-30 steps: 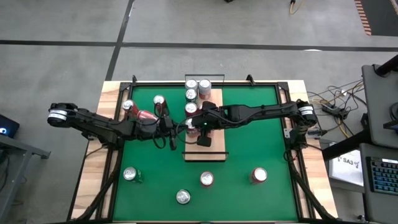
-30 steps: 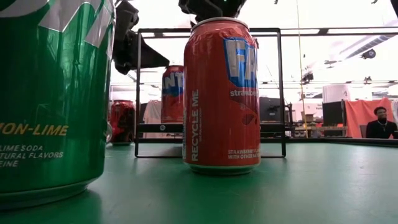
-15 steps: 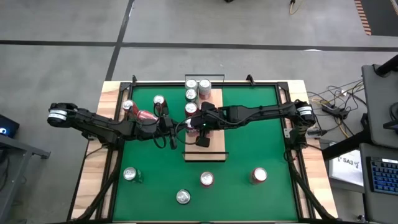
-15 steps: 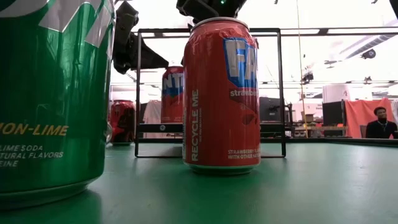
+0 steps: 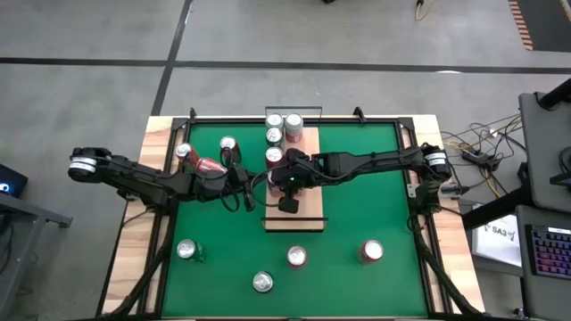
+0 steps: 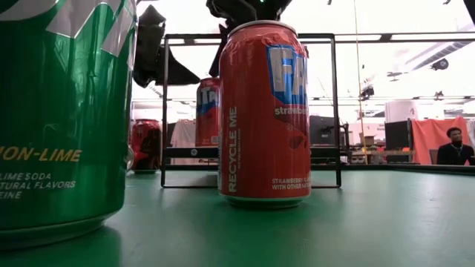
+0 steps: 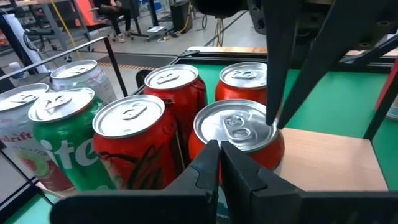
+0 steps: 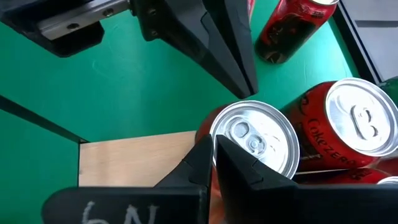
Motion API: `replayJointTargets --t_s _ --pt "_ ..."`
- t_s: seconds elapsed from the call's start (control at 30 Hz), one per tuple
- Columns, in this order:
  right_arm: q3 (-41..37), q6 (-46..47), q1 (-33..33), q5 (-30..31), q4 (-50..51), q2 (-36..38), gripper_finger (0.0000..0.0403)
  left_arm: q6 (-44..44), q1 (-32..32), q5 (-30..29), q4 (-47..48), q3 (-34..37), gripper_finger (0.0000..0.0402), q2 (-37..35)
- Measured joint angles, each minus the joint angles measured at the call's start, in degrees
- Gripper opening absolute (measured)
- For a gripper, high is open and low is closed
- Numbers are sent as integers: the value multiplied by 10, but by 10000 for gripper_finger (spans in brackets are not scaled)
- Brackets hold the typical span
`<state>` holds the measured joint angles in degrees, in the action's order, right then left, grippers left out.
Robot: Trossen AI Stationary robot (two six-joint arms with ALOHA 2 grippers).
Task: Place canned beverage on shelf
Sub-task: Put the orange soda can on the shelf and aligned with the other orange soda can
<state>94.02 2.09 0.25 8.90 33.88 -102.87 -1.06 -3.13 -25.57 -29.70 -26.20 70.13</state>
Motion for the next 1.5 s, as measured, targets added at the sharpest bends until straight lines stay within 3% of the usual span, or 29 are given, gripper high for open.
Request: replayJointTargets --t_s 0.4,0.57,1.5 --pt "16 -28 -4 1 66 11 12 0 -15 11 32 0 0 -16" --pt "16 -32 -10 1 65 6 12 -8 -20 58 32 0 0 -11" --pt "14 -17 -10 -4 14 -10 12 -16 -19 5 30 0 0 -8"
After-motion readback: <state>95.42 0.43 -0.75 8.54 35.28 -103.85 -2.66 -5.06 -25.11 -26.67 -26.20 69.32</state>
